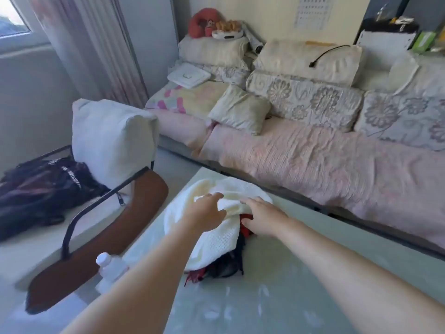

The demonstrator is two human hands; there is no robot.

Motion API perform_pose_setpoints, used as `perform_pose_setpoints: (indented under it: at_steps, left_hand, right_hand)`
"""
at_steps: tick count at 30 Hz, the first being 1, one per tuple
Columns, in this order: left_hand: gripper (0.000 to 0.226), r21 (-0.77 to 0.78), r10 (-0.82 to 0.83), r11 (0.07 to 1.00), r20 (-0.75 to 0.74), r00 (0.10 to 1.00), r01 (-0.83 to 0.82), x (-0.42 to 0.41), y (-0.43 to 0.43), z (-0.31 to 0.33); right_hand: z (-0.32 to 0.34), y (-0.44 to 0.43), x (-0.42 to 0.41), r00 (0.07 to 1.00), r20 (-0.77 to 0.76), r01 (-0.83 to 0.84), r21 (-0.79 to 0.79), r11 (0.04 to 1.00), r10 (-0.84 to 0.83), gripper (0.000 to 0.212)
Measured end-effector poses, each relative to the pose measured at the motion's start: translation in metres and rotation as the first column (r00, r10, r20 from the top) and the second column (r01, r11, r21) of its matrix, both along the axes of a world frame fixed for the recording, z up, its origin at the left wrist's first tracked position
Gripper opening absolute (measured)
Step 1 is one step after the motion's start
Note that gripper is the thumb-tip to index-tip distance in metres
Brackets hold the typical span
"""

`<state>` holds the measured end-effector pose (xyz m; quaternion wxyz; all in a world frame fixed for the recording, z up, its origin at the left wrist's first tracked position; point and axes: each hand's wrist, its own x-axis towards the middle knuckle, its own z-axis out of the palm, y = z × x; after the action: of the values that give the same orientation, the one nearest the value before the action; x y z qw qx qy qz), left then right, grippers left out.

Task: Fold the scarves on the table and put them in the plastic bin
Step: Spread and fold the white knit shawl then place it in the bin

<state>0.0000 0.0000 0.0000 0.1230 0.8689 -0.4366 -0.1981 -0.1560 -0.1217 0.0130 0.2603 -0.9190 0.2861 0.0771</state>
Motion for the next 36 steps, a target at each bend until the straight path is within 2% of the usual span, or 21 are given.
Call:
perform_pose_setpoints:
  at_steps: [5,10,13,16,18,21,24,26,29,33,36]
  left_hand:
    - [0.065,0.021,0.033,0.999,0.031,0.999,-0.033,0.02,0.009,-0.094]
    - [0.073,-0.162,0.072,0.986,0.152,0.986,-0.047,0.035,0.009,-0.167]
    - [0.083,-0.264,0.118,0.963,0.233,0.965,-0.054,0.041,0.004,-0.193]
    - [0.095,-0.267,0.12,0.963,0.282,0.952,-0.043,0.042,-0.003,-0.201]
    - [0.084,-0.259,0.121,0.965,0.332,0.935,-0.033,0.034,-0.009,-0.197]
    - [0.034,-0.417,0.223,0.909,0.436,0.872,-0.023,0.013,-0.024,-0.183]
    - [0.027,-0.574,0.214,0.817,0.388,0.896,0.054,-0.026,-0.04,-0.161]
    - [0.026,-0.657,0.18,0.748,0.341,0.923,0.097,-0.061,-0.047,-0.141]
    - [0.026,-0.737,0.081,0.667,0.221,0.972,0.112,-0.116,-0.048,-0.119]
    - [0.026,-0.678,-0.157,0.697,0.173,0.972,0.233,-0.19,-0.027,-0.126]
    - [0.027,-0.555,-0.326,0.764,0.106,0.94,0.328,-0.239,-0.001,-0.15]
  right_hand:
    - [-0.092,-0.003,0.064,0.997,-0.018,-0.077,-0.113,0.991,0.076,0.073]
    - [-0.171,-0.016,0.104,0.999,-0.005,-0.052,-0.352,0.935,0.053,0.088]
    - [-0.196,-0.024,0.108,0.994,0.086,-0.026,-0.419,0.908,0.068,0.071]
    - [-0.202,-0.034,0.094,0.919,0.38,0.066,-0.417,0.906,0.108,0.043]
    - [-0.197,-0.042,0.071,0.817,0.55,0.124,-0.457,0.881,0.17,0.035]
    - [-0.187,-0.055,0.022,0.679,0.702,0.213,-0.467,0.858,0.214,0.031]
    - [-0.172,-0.063,-0.034,0.604,0.775,0.289,-0.433,0.854,0.188,0.036]
    - [-0.166,-0.062,-0.075,0.616,0.759,0.301,-0.475,0.827,0.212,0.038]
    - [-0.16,-0.047,-0.135,0.682,0.687,0.303,-0.577,0.758,0.251,0.046]
    - [-0.167,-0.011,-0.218,0.804,0.549,0.305,-0.711,0.633,0.229,0.048]
    - [-0.184,0.02,-0.277,0.908,0.411,0.276,-0.732,0.623,0.08,0.046]
